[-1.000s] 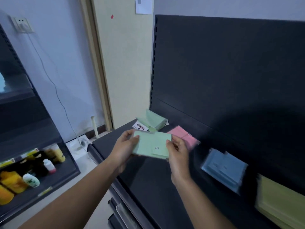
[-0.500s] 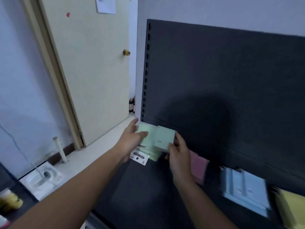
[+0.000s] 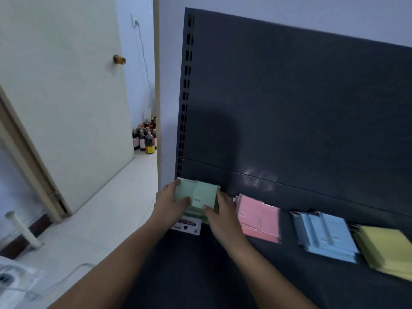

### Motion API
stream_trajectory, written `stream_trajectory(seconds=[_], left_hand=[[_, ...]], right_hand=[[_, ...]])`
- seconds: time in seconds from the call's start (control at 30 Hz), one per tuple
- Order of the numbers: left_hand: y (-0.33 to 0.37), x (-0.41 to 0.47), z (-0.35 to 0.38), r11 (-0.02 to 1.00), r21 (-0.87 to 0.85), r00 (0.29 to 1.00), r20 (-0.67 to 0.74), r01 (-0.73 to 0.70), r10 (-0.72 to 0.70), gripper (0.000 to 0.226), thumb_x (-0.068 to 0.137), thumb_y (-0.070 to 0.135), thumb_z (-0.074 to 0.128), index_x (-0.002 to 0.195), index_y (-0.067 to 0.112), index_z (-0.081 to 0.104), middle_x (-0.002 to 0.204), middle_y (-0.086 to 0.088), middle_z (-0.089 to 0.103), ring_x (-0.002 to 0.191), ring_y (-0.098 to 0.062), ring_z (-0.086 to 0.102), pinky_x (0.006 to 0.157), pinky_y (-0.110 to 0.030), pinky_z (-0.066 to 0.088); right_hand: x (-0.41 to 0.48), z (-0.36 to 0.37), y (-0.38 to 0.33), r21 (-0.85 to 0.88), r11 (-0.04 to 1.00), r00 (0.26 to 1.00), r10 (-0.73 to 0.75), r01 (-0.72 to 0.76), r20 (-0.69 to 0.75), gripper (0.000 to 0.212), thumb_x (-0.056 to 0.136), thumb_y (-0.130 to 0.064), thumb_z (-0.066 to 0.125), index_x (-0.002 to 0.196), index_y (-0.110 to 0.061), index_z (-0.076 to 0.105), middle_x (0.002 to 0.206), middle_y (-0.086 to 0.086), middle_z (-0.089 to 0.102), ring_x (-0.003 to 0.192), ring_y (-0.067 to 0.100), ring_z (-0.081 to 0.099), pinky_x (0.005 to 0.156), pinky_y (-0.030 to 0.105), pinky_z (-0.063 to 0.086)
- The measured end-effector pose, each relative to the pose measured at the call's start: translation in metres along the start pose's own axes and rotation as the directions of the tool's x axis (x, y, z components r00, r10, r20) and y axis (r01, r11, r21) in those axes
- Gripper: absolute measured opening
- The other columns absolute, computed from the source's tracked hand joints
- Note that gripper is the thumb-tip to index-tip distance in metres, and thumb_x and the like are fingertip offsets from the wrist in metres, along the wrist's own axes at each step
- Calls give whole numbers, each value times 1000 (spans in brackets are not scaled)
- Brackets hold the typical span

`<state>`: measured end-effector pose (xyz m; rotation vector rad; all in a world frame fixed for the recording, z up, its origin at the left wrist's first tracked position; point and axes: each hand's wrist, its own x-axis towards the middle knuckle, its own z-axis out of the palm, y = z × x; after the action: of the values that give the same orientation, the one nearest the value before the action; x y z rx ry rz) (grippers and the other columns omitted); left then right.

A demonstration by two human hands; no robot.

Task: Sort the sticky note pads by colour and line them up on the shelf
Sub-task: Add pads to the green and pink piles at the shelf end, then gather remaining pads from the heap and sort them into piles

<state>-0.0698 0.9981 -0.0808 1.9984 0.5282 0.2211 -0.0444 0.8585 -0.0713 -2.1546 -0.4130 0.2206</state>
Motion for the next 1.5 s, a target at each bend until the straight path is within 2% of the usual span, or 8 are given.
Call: stream_trajectory(seconds=[0.17, 0.27, 0.4, 0.53, 0.77, 1.13, 1.33, 1.5], left_hand=[[10, -2, 1, 991, 126, 982, -172, -55, 76, 42, 90, 14, 49, 132, 12, 45, 136, -11, 43, 124, -27, 37, 101, -39, 33], [31, -11, 15, 953, 246, 937, -253, -178, 240, 39, 85, 12, 55, 124, 11, 51, 132, -9, 46, 123, -28, 36, 99, -35, 27], [73, -33, 60, 874, 249, 877, -141, -417, 458, 36, 75, 0, 61, 112, 5, 59, 123, -12, 54, 118, -30, 44, 99, -36, 29], [117, -70, 128, 793, 140, 803, 38, -593, 595, 33, 73, -4, 60, 104, 7, 63, 111, -7, 61, 106, -27, 51, 93, -36, 37], [197, -173, 300, 678, 61, 668, 258, -733, 698, 31, 76, 6, 58, 106, 15, 61, 122, 1, 48, 116, -19, 42, 97, -31, 29], [296, -362, 533, 545, -143, 364, 603, -826, 710, 25, 91, 28, 48, 116, 25, 50, 124, 10, 41, 120, -11, 35, 93, -24, 19], [332, -404, 598, 512, -181, 281, 662, -839, 695, 25, 94, 31, 46, 117, 23, 51, 126, 8, 45, 120, -13, 38, 101, -30, 24], [356, -407, 657, 535, -159, 288, 699, -830, 654, 27, 95, 31, 45, 119, 20, 51, 127, 4, 48, 121, -17, 40, 101, -33, 27]], right_hand=[[-6, -9, 2, 30, 999, 995, -42, 44, -86, 43, 91, -10, 52, 133, -11, 43, 116, -5, 39, 113, 8, 40, 82, -7, 20], [-15, -23, 5, 100, 993, 993, -49, 60, -112, 32, 91, -7, 53, 123, -11, 53, 112, -5, 46, 106, 8, 48, 87, 3, 31], [-37, -65, 22, 212, 976, 990, -28, 57, -137, 26, 89, 4, 49, 108, -10, 61, 103, 0, 57, 84, 4, 56, 73, 7, 44], [-74, -134, 64, 163, 986, 961, 15, 32, -276, 21, 87, 1, 52, 96, -12, 65, 95, 1, 64, 83, 4, 58, 76, 9, 43], [-195, -292, 173, 146, 982, 783, 186, -122, -593, 24, 85, 5, 53, 86, -15, 64, 85, -2, 67, 78, 7, 59, 73, 11, 43], [-418, -487, 302, 188, 929, 435, 320, -320, -841, 22, 87, -2, 57, 83, -23, 61, 76, -12, 65, 70, -2, 58, 63, 5, 42], [-461, -529, 336, 266, 918, 315, 357, -295, -880, 21, 87, -4, 59, 83, -24, 63, 79, -9, 67, 67, -8, 58, 62, 4, 42], [-462, -565, 368, 309, 890, 272, 405, -334, -873, 17, 88, -8, 59, 85, -25, 62, 80, -9, 65, 70, -1, 59, 61, 5, 43]])
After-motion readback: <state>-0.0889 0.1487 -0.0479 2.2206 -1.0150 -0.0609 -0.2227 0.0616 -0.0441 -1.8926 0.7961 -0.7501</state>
